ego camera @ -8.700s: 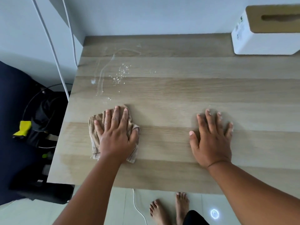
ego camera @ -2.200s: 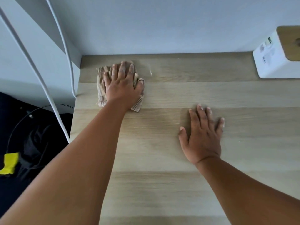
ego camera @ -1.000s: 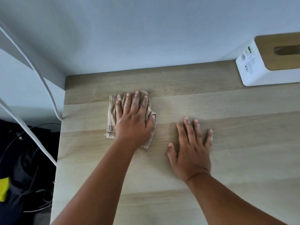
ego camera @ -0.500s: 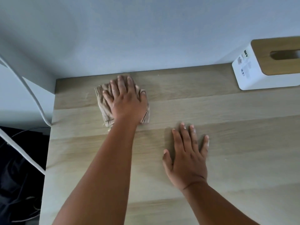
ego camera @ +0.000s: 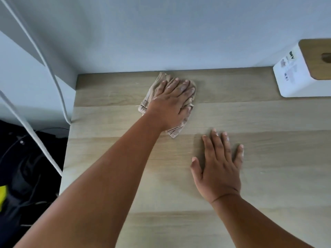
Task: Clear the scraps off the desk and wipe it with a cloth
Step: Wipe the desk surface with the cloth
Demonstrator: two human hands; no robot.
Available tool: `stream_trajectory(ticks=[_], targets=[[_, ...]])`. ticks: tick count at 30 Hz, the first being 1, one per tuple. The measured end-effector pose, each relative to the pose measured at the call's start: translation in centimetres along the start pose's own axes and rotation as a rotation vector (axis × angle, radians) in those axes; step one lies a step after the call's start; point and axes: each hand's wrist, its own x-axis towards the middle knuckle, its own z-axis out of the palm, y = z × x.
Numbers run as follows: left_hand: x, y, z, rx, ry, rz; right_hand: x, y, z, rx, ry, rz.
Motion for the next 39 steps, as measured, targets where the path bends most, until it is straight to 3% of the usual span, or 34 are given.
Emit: stream_trajectory(ticks=[4,10,22,24,31,39], targets=[[-4.8,-5.5,-1.1,-0.025,0.035,-0.167,0.0,-0.2,-0.2,0.014,0.006,0.001],[-10.5,-14.6,-2.5,-0.018,0.087,-0.609,0.0,-0.2,-0.2,0.012,0.006,-0.004],[-4.5,-12.8,-2.1,-0.116,0.206,-1.043,0.1,0.0,0.0,0.02,-0.017,-0.003],[-4.3,-12.4,-2.0,-0.123,0.198,-1.039,0.1,0.0,0.2,0.02,-0.004,-0.004],[-10.1,-9.8,-1.0,-0.071,0.085,-0.633,0.0,-0.2,0.1,0.012,0.007,0.002],[-18.7,-2.2,1.5,-0.05,0.071,-0.574,0.0,-0.2,-0.3,0.049,-0.019,0.01]])
